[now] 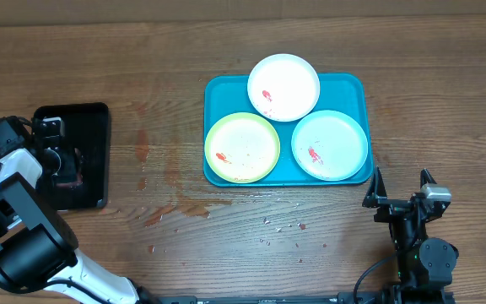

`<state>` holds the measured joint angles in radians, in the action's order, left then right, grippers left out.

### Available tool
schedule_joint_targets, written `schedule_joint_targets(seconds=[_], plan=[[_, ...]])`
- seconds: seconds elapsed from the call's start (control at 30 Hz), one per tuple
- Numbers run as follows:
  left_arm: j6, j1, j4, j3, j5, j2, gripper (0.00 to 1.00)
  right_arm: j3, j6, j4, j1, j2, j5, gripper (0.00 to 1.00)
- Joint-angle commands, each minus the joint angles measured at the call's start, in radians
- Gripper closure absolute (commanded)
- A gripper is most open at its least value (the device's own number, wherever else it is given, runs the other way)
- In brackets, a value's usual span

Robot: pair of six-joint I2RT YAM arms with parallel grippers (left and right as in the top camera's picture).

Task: Clean dirty plates on tray and stack at the side
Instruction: 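Lower the left gripper and grasp the green-and-pink sponge, then lift the sponge with the left gripper out of the black tray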

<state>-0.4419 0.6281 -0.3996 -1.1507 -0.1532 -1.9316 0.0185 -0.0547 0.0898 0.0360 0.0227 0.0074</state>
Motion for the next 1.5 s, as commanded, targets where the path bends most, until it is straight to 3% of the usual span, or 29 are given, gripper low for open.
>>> schedule_joint_targets(seconds=[0.0, 0.07, 0.13, 0.33, 0.37, 0.53, 0.63, 0.77, 0.97, 1.2, 1.47], plan=[[0.002, 0.001, 0.008, 0.008, 0.003, -0.013, 0.96, -0.01, 0.003, -0.007, -0.002, -0.003, 0.01, 0.0], [0.009, 0.001, 0.006, 0.008, 0.003, -0.013, 0.92, -0.01, 0.003, -0.007, -0.002, -0.003, 0.01, 0.0], [0.041, 0.0, -0.004, 0.008, 0.003, -0.013, 0.0, -0.01, 0.003, -0.007, -0.002, -0.003, 0.01, 0.0], [0.057, 0.0, -0.083, 0.008, 0.004, -0.013, 0.0, -0.01, 0.003, -0.007, -0.002, -0.003, 0.01, 0.0], [0.057, 0.0, -0.094, 0.008, 0.005, -0.013, 0.06, -0.01, 0.003, -0.007, -0.002, -0.003, 0.01, 0.0], [0.058, 0.0, -0.116, 0.008, 0.007, -0.013, 0.56, -0.01, 0.003, -0.007, -0.002, -0.003, 0.01, 0.0], [0.058, 0.0, -0.117, -0.003, 0.007, -0.013, 0.96, -0.01, 0.003, -0.007, -0.002, -0.003, 0.01, 0.0], [0.14, 0.0, -0.131, -0.059, 0.006, 0.006, 0.96, -0.01, 0.003, -0.007, -0.002, -0.003, 0.01, 0.0], [0.364, 0.0, -0.229, -0.271, 0.0, 0.102, 0.96, -0.01, 0.003, -0.007, -0.002, -0.003, 0.01, 0.0], [0.404, 0.0, -0.306, -0.37, -0.094, 0.228, 0.96, -0.01, 0.003, -0.007, -0.002, -0.003, 0.01, 0.0], [0.406, -0.002, -0.36, -0.278, -0.11, 0.116, 0.96, -0.01, 0.003, -0.007, -0.002, -0.003, 0.01, 0.0]])
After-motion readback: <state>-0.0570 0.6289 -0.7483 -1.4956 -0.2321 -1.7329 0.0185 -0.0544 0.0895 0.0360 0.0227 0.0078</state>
